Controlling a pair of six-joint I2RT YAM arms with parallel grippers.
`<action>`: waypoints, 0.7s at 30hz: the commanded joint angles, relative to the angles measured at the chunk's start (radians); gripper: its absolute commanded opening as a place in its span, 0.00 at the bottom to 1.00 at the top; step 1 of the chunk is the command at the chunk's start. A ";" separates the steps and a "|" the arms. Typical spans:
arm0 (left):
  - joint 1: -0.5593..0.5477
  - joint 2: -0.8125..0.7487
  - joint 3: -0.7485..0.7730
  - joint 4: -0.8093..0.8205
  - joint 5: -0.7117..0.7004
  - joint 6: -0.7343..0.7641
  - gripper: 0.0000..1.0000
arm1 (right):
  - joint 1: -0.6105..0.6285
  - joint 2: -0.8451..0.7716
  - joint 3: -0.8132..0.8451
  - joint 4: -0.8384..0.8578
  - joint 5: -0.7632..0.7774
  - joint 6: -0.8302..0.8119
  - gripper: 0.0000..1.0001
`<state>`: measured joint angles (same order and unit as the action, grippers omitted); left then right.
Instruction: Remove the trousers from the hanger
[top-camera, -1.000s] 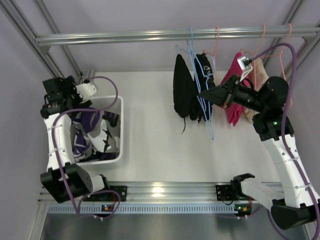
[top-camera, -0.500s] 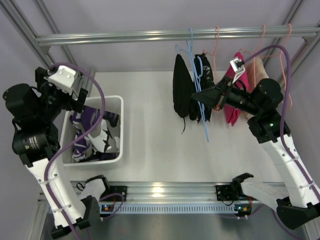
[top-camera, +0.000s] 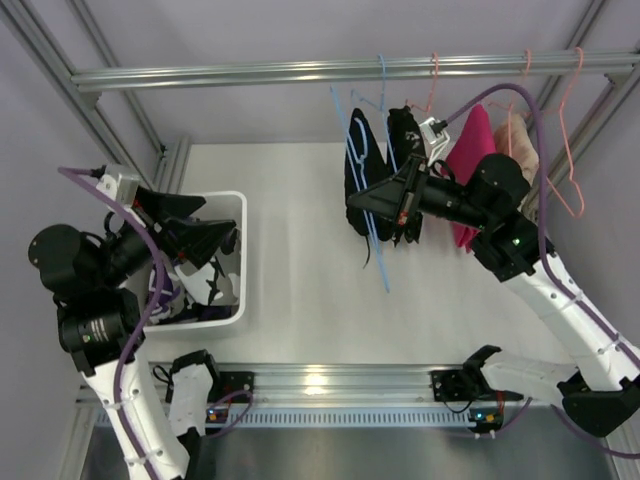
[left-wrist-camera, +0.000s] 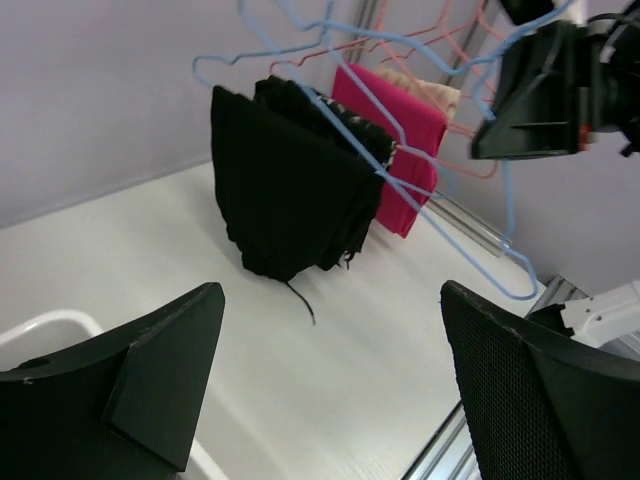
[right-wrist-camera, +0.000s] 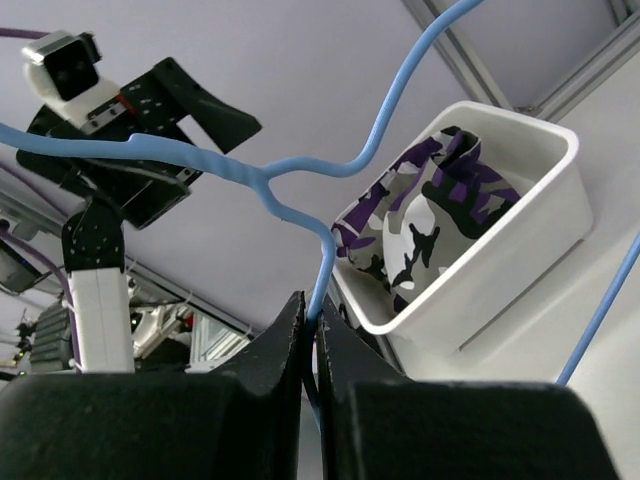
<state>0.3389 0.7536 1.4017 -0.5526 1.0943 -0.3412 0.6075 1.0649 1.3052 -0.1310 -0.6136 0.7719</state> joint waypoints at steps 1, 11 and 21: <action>0.003 -0.010 0.011 0.194 0.094 -0.167 0.93 | 0.064 0.053 0.068 0.074 0.058 0.044 0.00; 0.003 0.150 0.144 -0.127 0.061 -0.006 0.87 | 0.182 0.256 0.181 -0.028 0.285 0.098 0.00; -0.597 0.441 0.368 -0.306 -0.522 0.165 0.88 | 0.193 0.368 0.307 -0.117 0.479 0.130 0.00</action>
<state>-0.0643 1.1702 1.7084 -0.7673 0.8322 -0.2668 0.7826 1.4162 1.5394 -0.2230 -0.2234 0.8856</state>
